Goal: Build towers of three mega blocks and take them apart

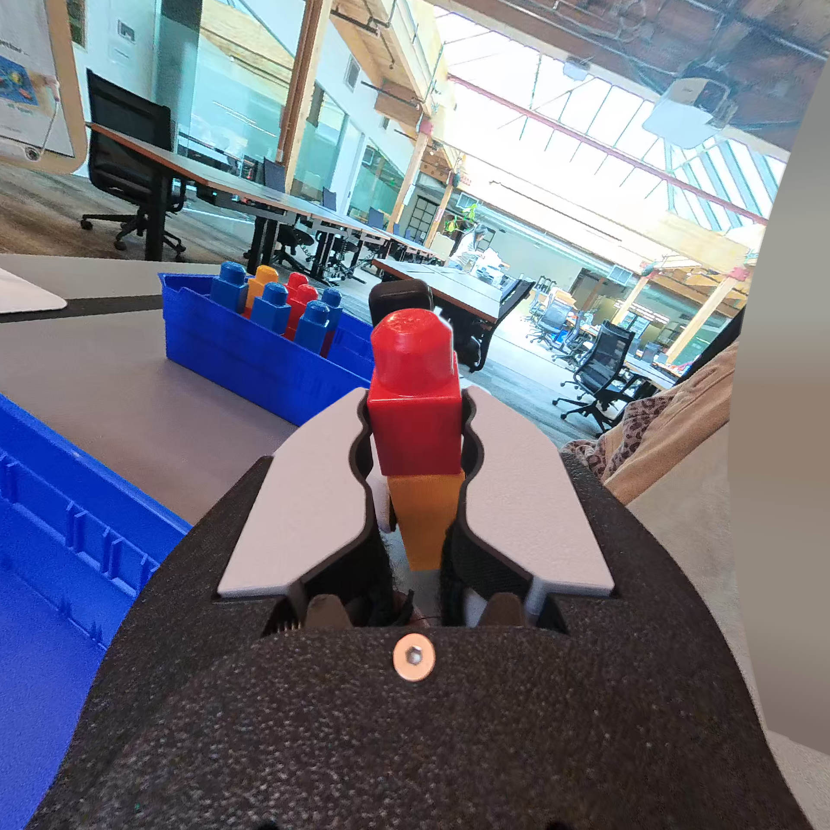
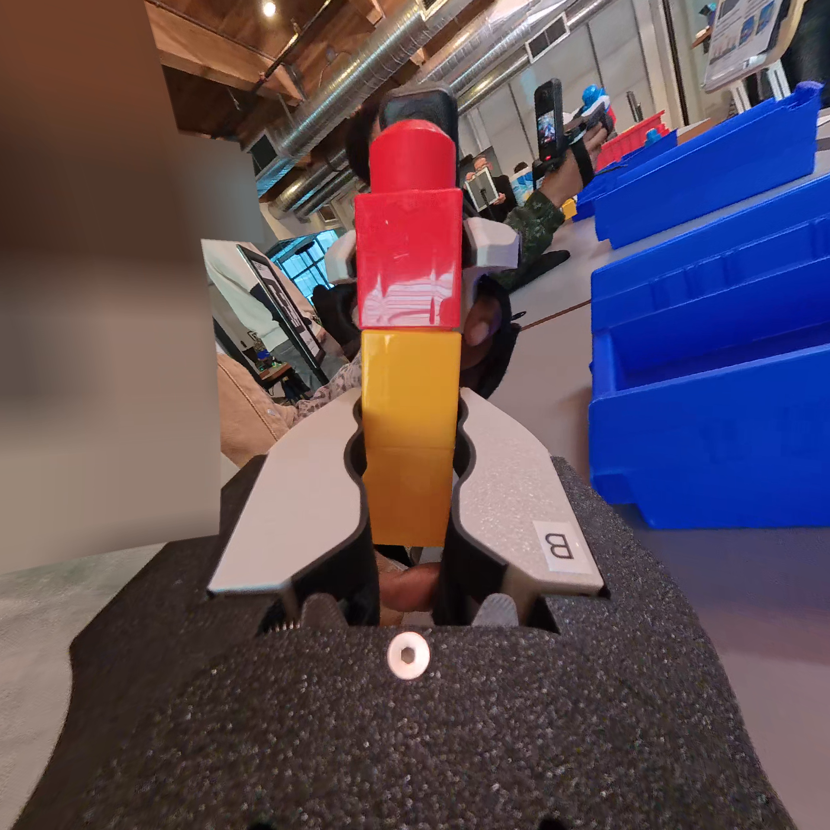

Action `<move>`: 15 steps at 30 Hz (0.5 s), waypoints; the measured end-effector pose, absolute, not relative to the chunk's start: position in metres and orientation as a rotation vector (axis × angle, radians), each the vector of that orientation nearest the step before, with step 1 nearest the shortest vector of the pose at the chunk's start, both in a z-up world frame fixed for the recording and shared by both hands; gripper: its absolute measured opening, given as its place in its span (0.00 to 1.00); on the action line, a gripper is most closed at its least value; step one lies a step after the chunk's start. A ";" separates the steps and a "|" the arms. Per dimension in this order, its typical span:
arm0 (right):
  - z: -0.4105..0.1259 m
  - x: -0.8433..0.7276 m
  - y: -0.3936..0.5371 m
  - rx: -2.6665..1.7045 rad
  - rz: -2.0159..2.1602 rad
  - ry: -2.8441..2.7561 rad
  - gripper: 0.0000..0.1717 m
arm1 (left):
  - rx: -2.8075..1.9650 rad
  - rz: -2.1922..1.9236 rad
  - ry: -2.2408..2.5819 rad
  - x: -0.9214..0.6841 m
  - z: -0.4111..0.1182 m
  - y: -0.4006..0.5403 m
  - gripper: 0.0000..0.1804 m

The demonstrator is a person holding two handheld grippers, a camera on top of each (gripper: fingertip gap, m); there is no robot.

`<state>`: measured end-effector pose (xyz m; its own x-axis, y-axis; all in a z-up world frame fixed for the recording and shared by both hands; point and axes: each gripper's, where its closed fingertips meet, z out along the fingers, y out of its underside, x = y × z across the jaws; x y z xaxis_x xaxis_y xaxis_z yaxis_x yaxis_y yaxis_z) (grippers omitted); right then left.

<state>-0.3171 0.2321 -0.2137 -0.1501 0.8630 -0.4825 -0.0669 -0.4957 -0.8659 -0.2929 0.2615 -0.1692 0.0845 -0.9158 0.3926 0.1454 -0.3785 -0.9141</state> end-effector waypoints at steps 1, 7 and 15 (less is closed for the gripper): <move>-0.214 -0.317 0.232 -1.431 1.715 -0.948 0.21 | -1.446 -1.458 0.820 -0.293 -0.169 0.261 0.20; -0.216 -0.316 0.235 -1.451 1.634 -0.967 0.21 | -1.452 -1.439 0.824 -0.293 -0.170 0.262 0.20; -0.215 -0.317 0.236 -1.458 1.557 -0.985 0.21 | -1.448 -1.428 0.834 -0.294 -0.169 0.261 0.20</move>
